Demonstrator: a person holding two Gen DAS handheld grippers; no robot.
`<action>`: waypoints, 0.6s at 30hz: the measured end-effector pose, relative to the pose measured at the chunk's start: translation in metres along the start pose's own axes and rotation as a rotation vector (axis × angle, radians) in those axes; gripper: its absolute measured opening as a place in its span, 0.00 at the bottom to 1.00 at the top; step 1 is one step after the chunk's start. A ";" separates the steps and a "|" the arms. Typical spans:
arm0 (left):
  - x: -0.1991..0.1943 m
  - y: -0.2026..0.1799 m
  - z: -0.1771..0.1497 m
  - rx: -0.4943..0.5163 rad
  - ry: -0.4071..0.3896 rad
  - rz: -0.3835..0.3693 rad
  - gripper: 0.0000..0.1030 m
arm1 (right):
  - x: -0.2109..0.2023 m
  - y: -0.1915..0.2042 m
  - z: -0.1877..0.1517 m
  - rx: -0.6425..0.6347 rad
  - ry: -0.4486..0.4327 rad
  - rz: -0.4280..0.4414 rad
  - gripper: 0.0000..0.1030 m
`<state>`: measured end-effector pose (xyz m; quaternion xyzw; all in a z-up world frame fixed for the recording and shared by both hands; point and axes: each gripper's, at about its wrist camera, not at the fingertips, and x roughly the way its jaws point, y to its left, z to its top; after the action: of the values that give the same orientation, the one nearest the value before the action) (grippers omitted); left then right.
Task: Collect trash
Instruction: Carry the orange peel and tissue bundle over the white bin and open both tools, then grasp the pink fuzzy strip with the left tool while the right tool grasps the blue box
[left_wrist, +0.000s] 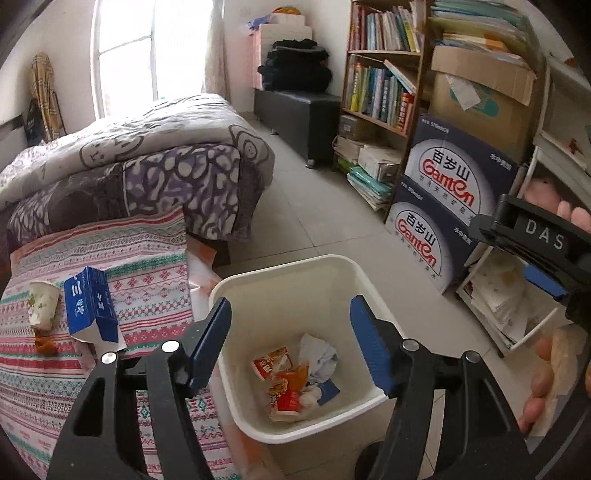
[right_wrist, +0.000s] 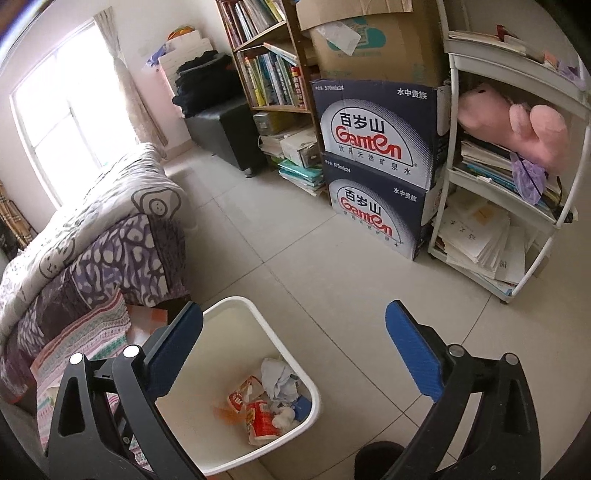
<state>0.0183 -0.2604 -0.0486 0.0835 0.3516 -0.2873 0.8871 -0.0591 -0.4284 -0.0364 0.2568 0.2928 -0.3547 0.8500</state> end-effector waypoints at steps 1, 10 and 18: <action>0.000 0.004 0.000 -0.004 0.002 0.008 0.67 | 0.001 0.002 -0.001 0.000 0.004 0.002 0.93; 0.017 0.085 -0.011 -0.142 0.086 0.205 0.81 | 0.008 0.038 -0.016 -0.061 0.071 0.056 0.93; 0.044 0.170 -0.048 -0.239 0.229 0.383 0.81 | 0.012 0.078 -0.035 -0.135 0.144 0.126 0.93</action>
<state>0.1130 -0.1232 -0.1228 0.0751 0.4589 -0.0591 0.8833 -0.0047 -0.3634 -0.0506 0.2416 0.3597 -0.2605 0.8628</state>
